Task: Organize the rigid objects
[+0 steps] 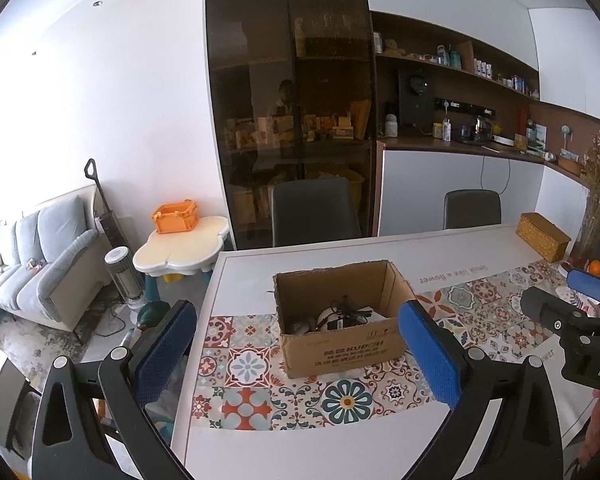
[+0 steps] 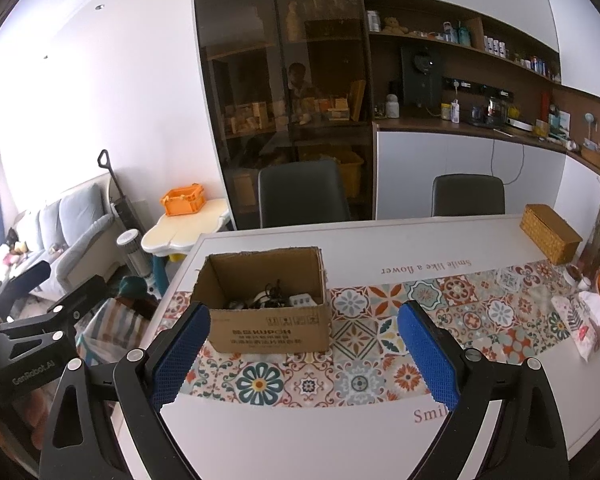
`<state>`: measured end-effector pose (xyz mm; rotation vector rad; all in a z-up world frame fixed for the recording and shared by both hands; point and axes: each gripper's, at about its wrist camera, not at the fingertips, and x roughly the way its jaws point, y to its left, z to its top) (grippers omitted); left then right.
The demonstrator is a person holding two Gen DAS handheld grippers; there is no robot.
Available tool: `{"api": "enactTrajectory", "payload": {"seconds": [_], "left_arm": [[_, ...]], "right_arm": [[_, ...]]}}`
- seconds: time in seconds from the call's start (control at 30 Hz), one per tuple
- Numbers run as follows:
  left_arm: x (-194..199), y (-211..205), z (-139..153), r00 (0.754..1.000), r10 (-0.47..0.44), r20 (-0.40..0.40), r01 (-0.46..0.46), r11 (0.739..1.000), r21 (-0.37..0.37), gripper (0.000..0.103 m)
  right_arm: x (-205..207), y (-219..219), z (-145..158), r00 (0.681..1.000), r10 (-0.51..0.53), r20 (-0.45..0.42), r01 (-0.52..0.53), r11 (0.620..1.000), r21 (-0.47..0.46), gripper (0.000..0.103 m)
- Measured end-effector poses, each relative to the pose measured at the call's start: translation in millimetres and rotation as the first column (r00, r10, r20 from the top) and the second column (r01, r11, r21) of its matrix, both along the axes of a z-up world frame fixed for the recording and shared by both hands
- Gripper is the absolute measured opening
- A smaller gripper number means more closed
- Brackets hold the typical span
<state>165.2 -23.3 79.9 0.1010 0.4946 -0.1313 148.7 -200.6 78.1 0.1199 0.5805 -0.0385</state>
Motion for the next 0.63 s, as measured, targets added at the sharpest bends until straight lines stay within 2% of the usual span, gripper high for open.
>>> {"api": "enactTrajectory", "payload": {"seconds": [0.63], "left_arm": [[-0.9,0.0,0.5,1.000,0.005,0.000,-0.005,1.000,0.002,0.103]], "right_arm": [[-1.1,1.2,-0.5,1.000,0.001,-0.001,-0.001,1.000,-0.002,0.095]]}}
